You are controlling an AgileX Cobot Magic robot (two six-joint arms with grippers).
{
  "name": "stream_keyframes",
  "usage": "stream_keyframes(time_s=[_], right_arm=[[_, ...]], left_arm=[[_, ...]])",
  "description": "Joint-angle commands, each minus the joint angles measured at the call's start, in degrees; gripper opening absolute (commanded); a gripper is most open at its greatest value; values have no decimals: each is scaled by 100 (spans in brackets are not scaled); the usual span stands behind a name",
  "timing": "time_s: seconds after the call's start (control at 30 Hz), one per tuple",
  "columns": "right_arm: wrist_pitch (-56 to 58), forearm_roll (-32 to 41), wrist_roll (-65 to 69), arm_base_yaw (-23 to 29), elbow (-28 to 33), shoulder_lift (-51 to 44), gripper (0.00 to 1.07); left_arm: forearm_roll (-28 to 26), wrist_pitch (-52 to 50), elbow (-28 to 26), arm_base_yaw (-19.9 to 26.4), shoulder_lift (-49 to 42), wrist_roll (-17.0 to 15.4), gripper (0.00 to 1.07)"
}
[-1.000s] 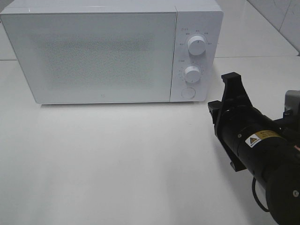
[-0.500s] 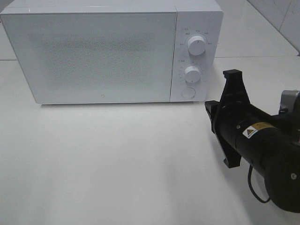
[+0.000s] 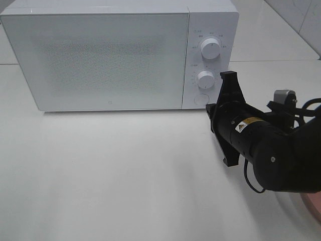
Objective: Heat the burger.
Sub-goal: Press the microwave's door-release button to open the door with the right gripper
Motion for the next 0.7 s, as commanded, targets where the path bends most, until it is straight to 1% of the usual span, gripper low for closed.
stream_keyframes(time_s=[0.03, 0.2, 0.33, 0.63, 0.7], right_arm=[[11, -183, 46, -160, -189, 206, 0], [29, -350, 138, -350, -447, 476, 0], [46, -395, 178, -350, -728, 768, 0], [126, -350, 281, -350, -1008, 1140, 0], [132, -309, 281, -418, -1112, 1272, 0]], left_arm=[[-6, -69, 17, 11, -103, 6, 100], [-6, -69, 17, 11, -103, 6, 100], [-6, -69, 17, 11, -103, 6, 100], [-6, -69, 17, 11, -103, 6, 100], [-6, -69, 17, 11, -103, 6, 100]])
